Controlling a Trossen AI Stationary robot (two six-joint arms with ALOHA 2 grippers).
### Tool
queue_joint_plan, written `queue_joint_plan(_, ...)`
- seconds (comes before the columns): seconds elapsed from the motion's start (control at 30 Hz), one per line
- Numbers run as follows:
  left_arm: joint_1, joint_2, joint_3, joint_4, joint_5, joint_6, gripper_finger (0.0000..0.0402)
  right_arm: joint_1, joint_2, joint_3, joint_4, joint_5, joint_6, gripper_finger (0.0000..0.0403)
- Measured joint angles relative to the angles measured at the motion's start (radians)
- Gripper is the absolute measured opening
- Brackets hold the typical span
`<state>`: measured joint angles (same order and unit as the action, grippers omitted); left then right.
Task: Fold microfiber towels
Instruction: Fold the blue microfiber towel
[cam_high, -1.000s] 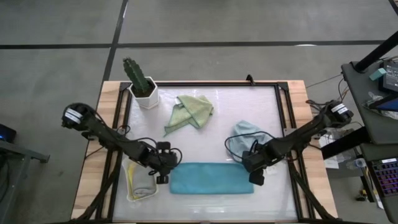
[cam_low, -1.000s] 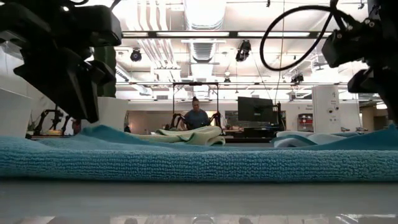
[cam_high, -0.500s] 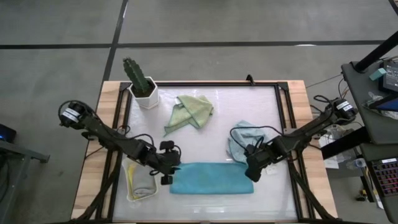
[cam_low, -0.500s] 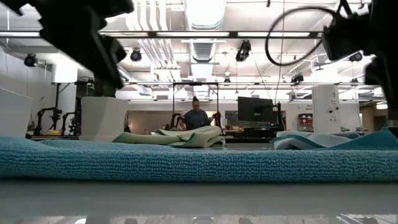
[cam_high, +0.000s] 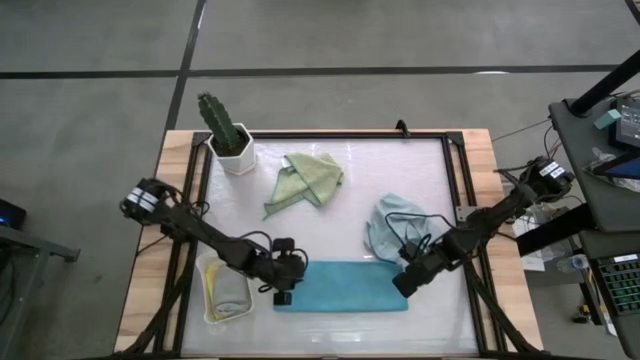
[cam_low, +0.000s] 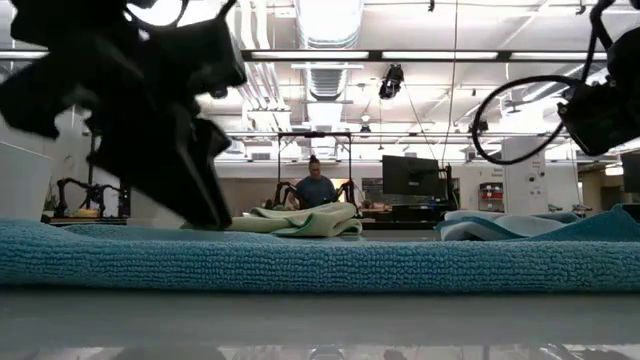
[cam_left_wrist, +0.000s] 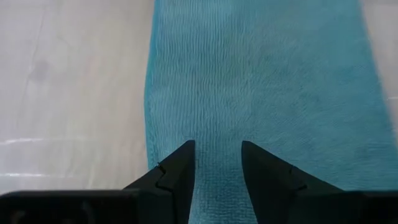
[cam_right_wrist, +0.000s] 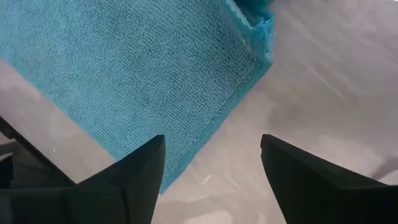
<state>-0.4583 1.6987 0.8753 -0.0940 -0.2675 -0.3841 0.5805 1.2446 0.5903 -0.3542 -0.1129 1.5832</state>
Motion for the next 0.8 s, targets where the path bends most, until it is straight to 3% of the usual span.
queue_joint_plan(0.27,0.001,0.038,0.005,0.008,-0.003,0.0,0.0116,0.038,0.042,-0.028,0.086,0.079,0.017,0.0258)
queue_joint_plan(0.53,0.005,0.032,0.013,0.015,-0.041,-0.001,0.0116,0.038,0.145,-0.029,0.326,0.099,-0.068,0.0252)
queue_joint_plan(0.8,0.006,0.032,0.011,0.013,-0.046,-0.001,0.0116,0.037,0.155,-0.03,0.348,0.142,-0.083,0.0199)
